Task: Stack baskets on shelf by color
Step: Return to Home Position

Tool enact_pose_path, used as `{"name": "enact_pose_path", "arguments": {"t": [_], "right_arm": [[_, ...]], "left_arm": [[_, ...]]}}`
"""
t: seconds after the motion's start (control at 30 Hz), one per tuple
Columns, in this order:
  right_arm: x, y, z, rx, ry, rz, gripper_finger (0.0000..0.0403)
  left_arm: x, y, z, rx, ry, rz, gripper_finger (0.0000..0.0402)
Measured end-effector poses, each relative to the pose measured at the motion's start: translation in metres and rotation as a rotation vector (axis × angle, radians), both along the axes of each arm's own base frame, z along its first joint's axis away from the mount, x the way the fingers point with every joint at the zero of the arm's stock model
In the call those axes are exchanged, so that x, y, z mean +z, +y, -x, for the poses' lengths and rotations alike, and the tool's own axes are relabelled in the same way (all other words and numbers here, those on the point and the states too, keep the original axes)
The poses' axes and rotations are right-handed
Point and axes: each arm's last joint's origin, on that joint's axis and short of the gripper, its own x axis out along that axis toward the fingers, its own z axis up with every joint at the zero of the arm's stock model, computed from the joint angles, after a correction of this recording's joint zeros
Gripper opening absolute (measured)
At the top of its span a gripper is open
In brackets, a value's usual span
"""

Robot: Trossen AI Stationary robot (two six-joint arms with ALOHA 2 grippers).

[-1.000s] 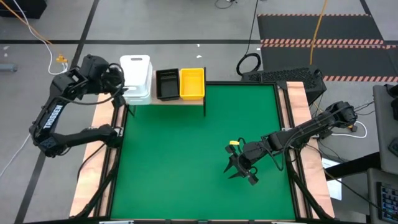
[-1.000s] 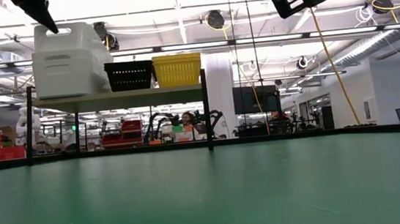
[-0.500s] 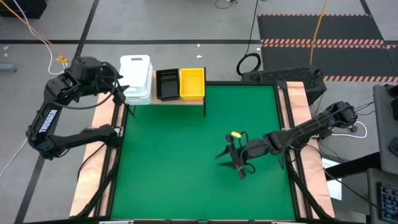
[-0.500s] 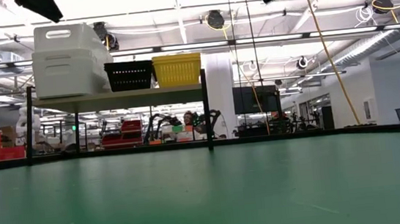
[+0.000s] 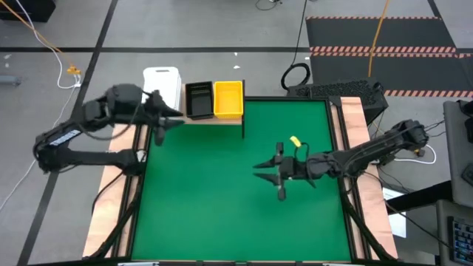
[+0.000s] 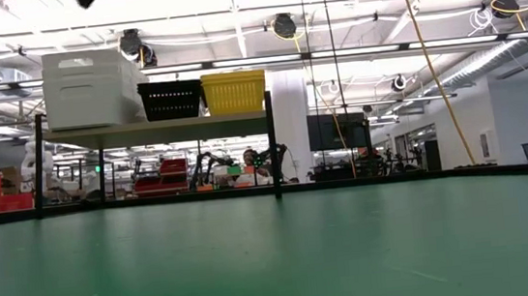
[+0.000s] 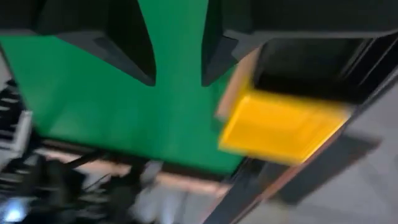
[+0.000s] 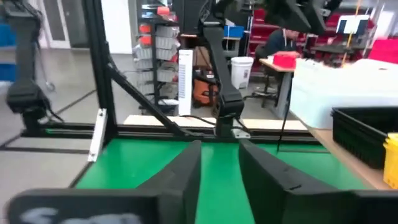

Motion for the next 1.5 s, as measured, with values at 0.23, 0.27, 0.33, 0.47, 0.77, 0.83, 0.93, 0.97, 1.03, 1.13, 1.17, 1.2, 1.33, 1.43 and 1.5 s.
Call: {"name": "enact_pose_path", "arguments": {"t": [0.23, 0.27, 0.33, 0.47, 0.77, 0.83, 0.93, 0.97, 1.03, 1.13, 1.17, 1.2, 1.33, 1.43, 1.5], "right_arm": [[0.029, -0.002, 0.056, 0.065, 0.052, -0.019, 0.0007], [0.032, -0.003, 0.065, 0.068, 0.057, -0.029, 0.0009], [0.036, -0.004, 0.081, 0.062, 0.062, -0.046, 0.0011], [0.024, -0.009, 0.103, 0.002, 0.061, -0.049, 0.0002], [-0.060, -0.018, 0.110, -0.019, -0.079, -0.163, 0.0001], [-0.081, -0.020, 0.116, 0.001, -0.109, -0.175, 0.0001], [-0.100, -0.024, 0.126, 0.009, -0.136, -0.211, 0.0001], [-0.104, -0.026, 0.129, 0.008, -0.133, -0.216, 0.0001], [-0.105, -0.028, 0.132, 0.000, -0.148, -0.217, 0.0000], [-0.100, -0.031, 0.137, -0.021, -0.188, -0.179, 0.0000], [-0.100, -0.031, 0.138, -0.026, -0.183, -0.155, 0.0000], [-0.099, -0.032, 0.139, -0.029, -0.185, -0.137, 0.0000], [-0.103, -0.035, 0.145, -0.048, -0.130, -0.071, 0.0000], [-0.108, -0.037, 0.149, -0.053, -0.065, -0.036, 0.0000], [-0.110, -0.039, 0.152, -0.053, -0.045, -0.015, 0.0000]], "left_arm": [[-0.037, -0.038, -0.039, -0.223, -0.186, -0.080, 0.0057], [-0.044, -0.044, -0.041, -0.255, -0.211, -0.096, 0.0042], [-0.057, -0.053, -0.042, -0.279, -0.270, -0.136, 0.0013], [-0.085, -0.060, -0.037, -0.264, -0.326, -0.172, 0.0011], [-0.142, -0.057, -0.029, -0.184, -0.441, -0.161, 0.0008], [-0.150, -0.056, -0.026, -0.172, -0.472, -0.149, 0.0007], [-0.165, -0.056, -0.020, -0.161, -0.462, -0.119, 0.0003], [-0.168, -0.055, -0.018, -0.152, -0.462, -0.116, 0.0004], [-0.172, -0.054, -0.014, -0.119, -0.469, -0.117, 0.0007], [-0.179, -0.052, -0.006, -0.075, -0.462, -0.133, 0.0006], [-0.182, -0.052, -0.004, -0.063, -0.465, -0.142, 0.0004], [-0.184, -0.051, -0.001, -0.055, -0.476, -0.147, 0.0003], [-0.195, -0.050, 0.010, -0.023, -0.509, -0.153, 0.0009], [-0.207, -0.049, 0.017, 0.006, -0.526, -0.156, 0.0008], [-0.214, -0.048, 0.021, 0.022, -0.539, -0.158, 0.0004]]}}
